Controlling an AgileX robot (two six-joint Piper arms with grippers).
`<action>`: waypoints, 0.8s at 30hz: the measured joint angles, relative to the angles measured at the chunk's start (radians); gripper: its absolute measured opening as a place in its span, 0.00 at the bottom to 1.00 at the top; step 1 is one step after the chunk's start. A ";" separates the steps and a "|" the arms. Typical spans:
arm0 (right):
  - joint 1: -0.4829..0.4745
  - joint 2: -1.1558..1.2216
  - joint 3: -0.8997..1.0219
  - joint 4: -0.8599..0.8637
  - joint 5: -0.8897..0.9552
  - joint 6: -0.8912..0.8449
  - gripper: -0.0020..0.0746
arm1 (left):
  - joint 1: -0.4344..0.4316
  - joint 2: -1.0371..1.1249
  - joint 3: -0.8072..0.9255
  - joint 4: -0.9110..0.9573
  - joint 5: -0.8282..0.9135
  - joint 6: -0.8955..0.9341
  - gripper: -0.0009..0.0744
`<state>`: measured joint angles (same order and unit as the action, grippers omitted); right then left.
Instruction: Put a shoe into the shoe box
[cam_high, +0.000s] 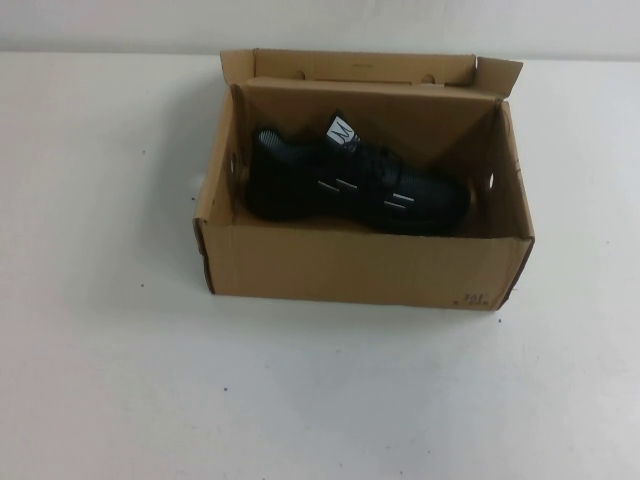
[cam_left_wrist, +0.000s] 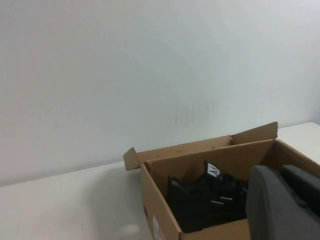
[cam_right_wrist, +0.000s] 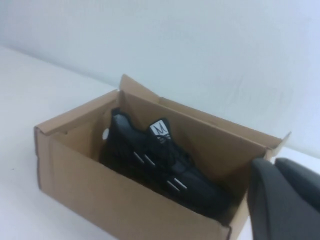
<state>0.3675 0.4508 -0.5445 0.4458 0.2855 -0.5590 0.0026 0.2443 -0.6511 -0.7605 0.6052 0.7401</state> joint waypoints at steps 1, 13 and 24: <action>0.000 -0.021 0.029 0.002 -0.023 0.000 0.01 | -0.011 0.000 0.000 0.000 0.000 0.000 0.01; 0.000 -0.081 0.140 0.010 -0.060 0.000 0.01 | -0.064 0.000 0.000 0.000 0.002 0.000 0.01; 0.000 -0.078 0.177 0.010 0.078 0.000 0.01 | -0.065 0.000 0.000 0.000 0.003 0.000 0.01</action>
<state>0.3675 0.3732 -0.3678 0.4557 0.3631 -0.5594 -0.0622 0.2443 -0.6511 -0.7605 0.6085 0.7401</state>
